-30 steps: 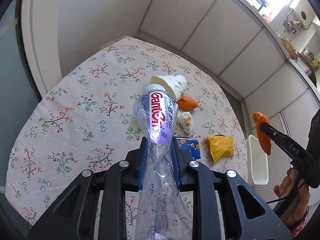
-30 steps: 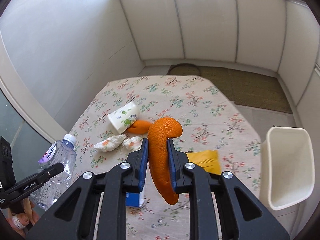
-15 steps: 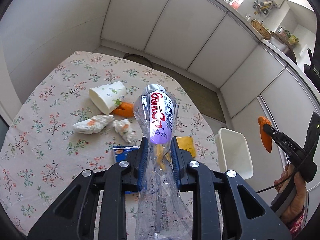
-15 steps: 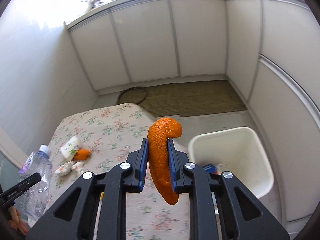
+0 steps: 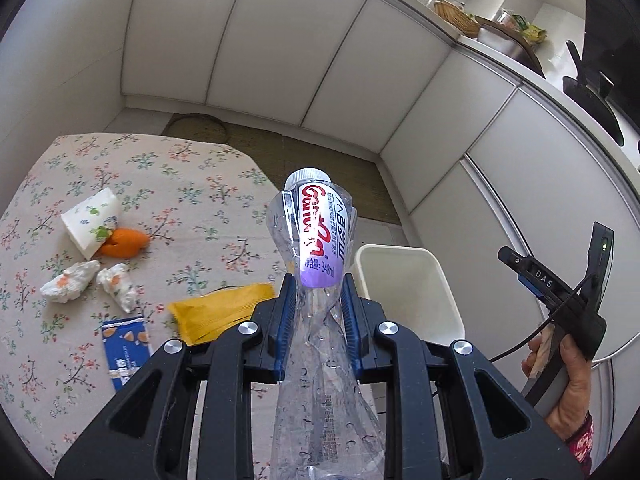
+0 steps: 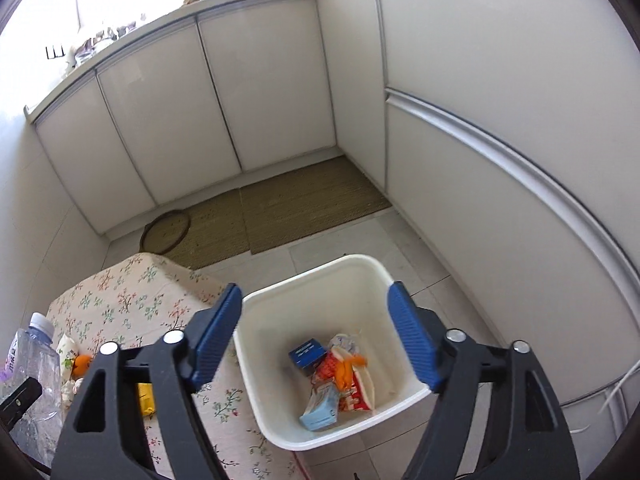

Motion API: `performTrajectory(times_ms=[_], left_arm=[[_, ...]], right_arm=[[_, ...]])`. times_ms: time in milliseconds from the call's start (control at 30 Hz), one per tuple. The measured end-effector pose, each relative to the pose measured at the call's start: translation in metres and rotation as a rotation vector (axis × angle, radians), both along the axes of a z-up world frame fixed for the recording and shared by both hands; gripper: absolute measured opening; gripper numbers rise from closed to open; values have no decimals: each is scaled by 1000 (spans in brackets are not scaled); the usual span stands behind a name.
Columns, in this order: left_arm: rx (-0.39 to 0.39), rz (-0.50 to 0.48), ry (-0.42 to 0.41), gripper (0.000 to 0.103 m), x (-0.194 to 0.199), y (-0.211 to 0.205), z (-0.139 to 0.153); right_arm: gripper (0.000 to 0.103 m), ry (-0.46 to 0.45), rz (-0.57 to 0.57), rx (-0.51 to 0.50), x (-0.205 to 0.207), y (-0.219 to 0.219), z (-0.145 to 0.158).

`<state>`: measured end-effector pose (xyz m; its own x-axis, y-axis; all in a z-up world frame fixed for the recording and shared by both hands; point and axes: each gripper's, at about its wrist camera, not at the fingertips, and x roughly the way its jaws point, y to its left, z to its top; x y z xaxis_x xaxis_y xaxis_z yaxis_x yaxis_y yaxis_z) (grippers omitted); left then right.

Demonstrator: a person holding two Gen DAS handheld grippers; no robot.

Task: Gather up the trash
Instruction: 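Carry the bottle over the bin and open the left gripper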

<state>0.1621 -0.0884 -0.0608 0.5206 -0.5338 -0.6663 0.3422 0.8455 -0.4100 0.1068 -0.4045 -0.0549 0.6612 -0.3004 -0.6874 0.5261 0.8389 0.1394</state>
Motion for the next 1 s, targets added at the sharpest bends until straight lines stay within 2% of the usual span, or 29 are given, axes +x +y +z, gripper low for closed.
performTrajectory(times_ms=[167,333,633,833,900,1000], left_arm=[[-14,-69,-5,22,3,-45,5],[-5,-144,-32,22,0,-95,13],[14,-280,-61,22,0,-197,17],[91,-335,-92,24,11,-263,17],[120,-335,-102,25,13,-273,16],[151,-338,-107,44,13,-283,14]], right_arm=[[88,1,-69,-65,-20,-13,11],[91,56,-165,-140,-41,-35,16],[91,146,-298,-156,-75,-79,8],[91,182,-348,-147,-89,-101,0],[91,185,-361,-140,-93,-107,-2],[91,181,-376,-127,-95,-114,-4]])
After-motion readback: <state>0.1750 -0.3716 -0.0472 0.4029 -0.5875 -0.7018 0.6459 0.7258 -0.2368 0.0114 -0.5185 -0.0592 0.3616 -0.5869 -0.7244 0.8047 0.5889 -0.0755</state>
